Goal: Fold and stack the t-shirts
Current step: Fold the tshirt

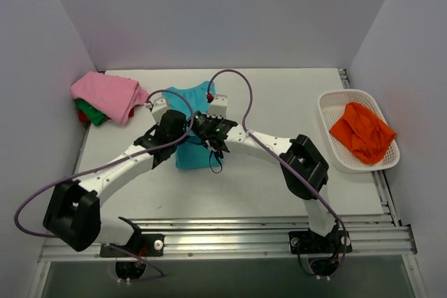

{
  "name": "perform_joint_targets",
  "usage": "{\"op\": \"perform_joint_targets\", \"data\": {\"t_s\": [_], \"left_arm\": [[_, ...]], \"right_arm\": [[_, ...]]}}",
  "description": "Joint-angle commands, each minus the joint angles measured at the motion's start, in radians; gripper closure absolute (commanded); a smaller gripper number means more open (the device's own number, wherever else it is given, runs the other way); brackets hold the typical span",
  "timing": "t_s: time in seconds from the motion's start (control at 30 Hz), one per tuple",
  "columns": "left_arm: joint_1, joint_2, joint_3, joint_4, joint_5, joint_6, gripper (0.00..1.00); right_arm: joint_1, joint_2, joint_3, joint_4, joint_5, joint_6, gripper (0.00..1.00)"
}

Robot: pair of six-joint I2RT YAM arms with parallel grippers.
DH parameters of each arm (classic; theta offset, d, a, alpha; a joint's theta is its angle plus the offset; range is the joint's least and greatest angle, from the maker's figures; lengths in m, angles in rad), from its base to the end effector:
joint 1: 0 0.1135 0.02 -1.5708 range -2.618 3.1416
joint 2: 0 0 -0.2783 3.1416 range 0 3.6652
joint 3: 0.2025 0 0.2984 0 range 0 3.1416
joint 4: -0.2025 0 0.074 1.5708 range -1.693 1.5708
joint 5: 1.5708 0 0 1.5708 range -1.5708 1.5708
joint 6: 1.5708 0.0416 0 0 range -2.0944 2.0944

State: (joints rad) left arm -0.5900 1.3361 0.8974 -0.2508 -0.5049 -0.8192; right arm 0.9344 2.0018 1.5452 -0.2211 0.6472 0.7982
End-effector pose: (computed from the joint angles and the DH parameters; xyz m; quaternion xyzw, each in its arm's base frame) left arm 0.2859 -0.1672 0.2441 -0.2060 0.8579 -0.0954 0.4610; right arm 0.3224 0.3941 0.2241 0.0788 0.8625 0.1262 0.4837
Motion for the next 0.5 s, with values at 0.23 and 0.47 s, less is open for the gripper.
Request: {"op": "perform_joint_targets", "data": {"t_s": [0.23, 0.47], "left_arm": [[0.226, 0.400, 0.464, -0.004, 0.166, 0.107, 0.06], [0.236, 0.189, 0.464, -0.113, 0.075, 0.092, 0.06]], "right_arm": [[-0.201, 0.295, 0.617, -0.216, -0.032, -0.157, 0.00], [-0.212, 0.005, 0.286, -0.089, 0.011, -0.154, 0.00]]}}
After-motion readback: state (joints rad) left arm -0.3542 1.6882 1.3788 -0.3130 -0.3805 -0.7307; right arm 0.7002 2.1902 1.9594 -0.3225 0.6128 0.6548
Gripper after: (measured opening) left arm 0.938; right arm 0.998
